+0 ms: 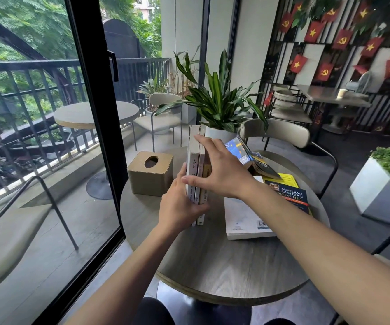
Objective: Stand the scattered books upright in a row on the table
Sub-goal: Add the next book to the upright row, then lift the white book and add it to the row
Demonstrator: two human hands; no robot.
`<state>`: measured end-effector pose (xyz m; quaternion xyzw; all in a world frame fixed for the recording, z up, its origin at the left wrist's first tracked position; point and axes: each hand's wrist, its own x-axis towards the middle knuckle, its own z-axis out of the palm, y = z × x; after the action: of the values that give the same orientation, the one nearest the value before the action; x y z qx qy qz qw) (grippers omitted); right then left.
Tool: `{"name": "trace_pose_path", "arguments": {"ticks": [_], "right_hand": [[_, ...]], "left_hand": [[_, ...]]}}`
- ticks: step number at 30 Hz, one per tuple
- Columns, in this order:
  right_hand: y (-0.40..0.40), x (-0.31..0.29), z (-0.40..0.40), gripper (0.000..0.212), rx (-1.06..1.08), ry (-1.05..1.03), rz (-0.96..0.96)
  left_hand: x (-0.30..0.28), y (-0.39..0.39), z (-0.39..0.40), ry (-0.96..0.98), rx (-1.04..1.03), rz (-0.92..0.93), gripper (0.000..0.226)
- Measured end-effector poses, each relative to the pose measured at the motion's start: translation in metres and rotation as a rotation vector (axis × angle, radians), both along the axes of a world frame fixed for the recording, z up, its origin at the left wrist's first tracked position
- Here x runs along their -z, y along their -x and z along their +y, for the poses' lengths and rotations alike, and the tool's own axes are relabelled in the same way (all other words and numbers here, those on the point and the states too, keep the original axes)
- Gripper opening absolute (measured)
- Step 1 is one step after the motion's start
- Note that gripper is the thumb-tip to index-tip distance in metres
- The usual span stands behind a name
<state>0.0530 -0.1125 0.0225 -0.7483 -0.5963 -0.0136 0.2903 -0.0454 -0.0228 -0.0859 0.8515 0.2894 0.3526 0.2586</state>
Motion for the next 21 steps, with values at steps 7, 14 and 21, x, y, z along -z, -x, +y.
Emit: {"name": "trace_pose_path", "arguments": {"ticks": [7,14,21], "right_hand": [[0.000,0.005,0.003,0.094,0.003,-0.061,-0.027],[-0.002,0.007,-0.004,0.098,0.014,-0.062,-0.055],[-0.008,0.014,-0.018,0.089,0.038,-0.161,-0.087]], "left_hand": [[0.003,-0.001,0.001,-0.022,-0.008,0.021,0.086],[0.002,-0.002,-0.002,0.009,-0.027,0.027,0.084],[0.005,-0.001,-0.001,0.042,-0.048,0.013,0.086]]}}
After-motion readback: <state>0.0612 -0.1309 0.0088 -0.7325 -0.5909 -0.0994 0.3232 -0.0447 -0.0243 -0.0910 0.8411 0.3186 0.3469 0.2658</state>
